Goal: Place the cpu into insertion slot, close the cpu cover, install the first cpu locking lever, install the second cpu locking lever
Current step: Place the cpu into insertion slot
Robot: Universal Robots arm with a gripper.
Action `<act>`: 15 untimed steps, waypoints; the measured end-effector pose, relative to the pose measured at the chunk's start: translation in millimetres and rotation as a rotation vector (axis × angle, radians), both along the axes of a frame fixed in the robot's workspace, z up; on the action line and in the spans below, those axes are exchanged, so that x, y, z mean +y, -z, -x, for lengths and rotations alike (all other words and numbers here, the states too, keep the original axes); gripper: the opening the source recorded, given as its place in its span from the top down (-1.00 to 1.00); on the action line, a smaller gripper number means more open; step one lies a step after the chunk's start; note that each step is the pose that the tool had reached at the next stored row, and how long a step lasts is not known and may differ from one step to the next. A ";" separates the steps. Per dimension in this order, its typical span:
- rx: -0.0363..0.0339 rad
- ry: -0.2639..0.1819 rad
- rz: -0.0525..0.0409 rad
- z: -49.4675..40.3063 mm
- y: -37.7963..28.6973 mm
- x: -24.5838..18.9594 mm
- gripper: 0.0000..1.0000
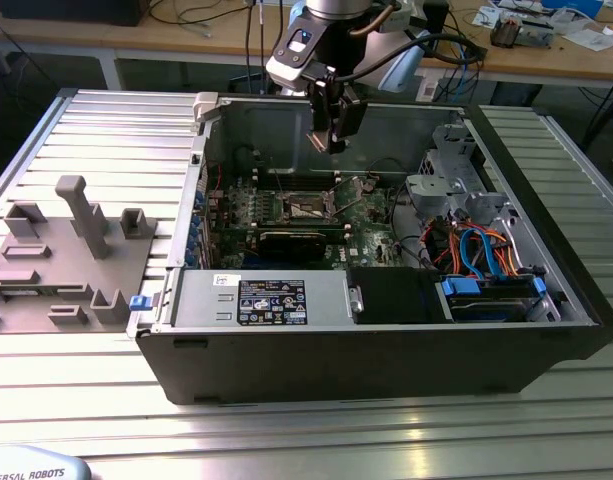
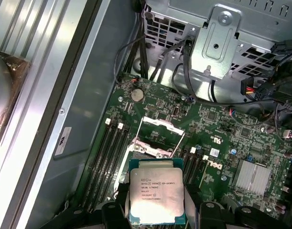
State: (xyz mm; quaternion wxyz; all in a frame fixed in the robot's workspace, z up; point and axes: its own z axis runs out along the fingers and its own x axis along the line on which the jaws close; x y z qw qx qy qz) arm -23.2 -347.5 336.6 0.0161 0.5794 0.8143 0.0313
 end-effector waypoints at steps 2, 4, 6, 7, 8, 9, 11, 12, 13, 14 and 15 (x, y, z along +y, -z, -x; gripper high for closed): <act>0.0000 0.003 0.0000 0.0 0.1 0.0 -0.08; 0.0000 0.004 0.0000 0.0 0.1 0.0 -0.08; 0.0000 0.005 0.0000 0.0 0.1 0.0 -0.08; 0.0000 0.006 0.0000 0.0 0.2 0.0 -0.08; 0.0000 0.007 0.0000 0.0 0.2 0.0 -0.08; 0.0000 0.008 0.0000 0.0 0.2 0.0 -0.08; 0.0000 0.010 0.0000 0.0 0.2 0.0 -0.08; 0.0000 0.011 0.0000 0.0 0.3 0.0 -0.08; 0.0000 0.011 0.0000 0.0 0.3 0.0 -0.08; 0.0000 0.012 0.0000 0.0 0.3 0.0 -0.08; 0.0000 0.013 0.0000 0.0 0.3 0.0 -0.08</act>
